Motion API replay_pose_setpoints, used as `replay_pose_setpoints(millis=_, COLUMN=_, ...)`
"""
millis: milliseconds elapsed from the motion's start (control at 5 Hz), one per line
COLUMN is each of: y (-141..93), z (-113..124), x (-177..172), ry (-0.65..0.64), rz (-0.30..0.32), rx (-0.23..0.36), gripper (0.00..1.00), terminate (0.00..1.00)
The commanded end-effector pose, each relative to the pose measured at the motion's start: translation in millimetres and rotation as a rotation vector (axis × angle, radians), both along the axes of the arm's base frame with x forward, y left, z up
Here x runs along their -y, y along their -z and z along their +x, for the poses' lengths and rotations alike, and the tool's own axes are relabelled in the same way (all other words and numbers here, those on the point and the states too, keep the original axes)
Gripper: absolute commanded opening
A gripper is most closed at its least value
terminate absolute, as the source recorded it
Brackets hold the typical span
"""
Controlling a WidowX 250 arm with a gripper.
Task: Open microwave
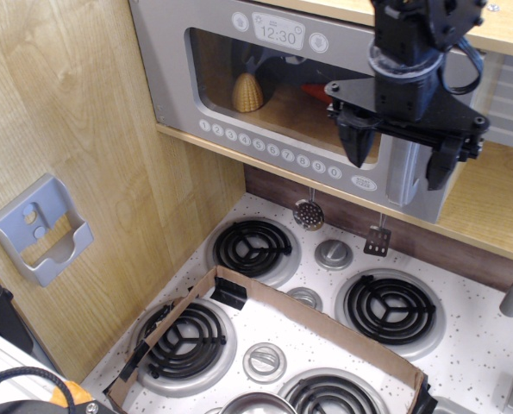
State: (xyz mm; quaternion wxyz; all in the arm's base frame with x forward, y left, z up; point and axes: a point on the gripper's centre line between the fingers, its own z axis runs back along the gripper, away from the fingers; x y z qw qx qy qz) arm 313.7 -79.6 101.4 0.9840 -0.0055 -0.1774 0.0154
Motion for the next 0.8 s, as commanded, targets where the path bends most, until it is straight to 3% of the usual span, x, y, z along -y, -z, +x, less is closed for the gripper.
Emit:
replay_pose_setpoints(millis=0, y=-18.0, z=19.6, x=4.0, ry=0.049, rz=0.005, rx=0.046, gripper=1.00, terminate=0.00)
replay_pose_setpoints(millis=200, y=-18.2, z=26.4, x=-3.1, ry=0.066, rz=-0.007, rx=0.034, gripper=1.00, terminate=0.00)
replay_pose_setpoints(millis=400, y=-17.9, z=26.9, x=-3.3, ry=0.060, rz=0.005, rx=0.049, gripper=0.00, terminate=0.00)
replay_pose_setpoints(millis=600, y=-14.9, z=24.8, x=-5.1, ry=0.054, rz=0.002, rx=0.054, gripper=0.00, terminate=0.00)
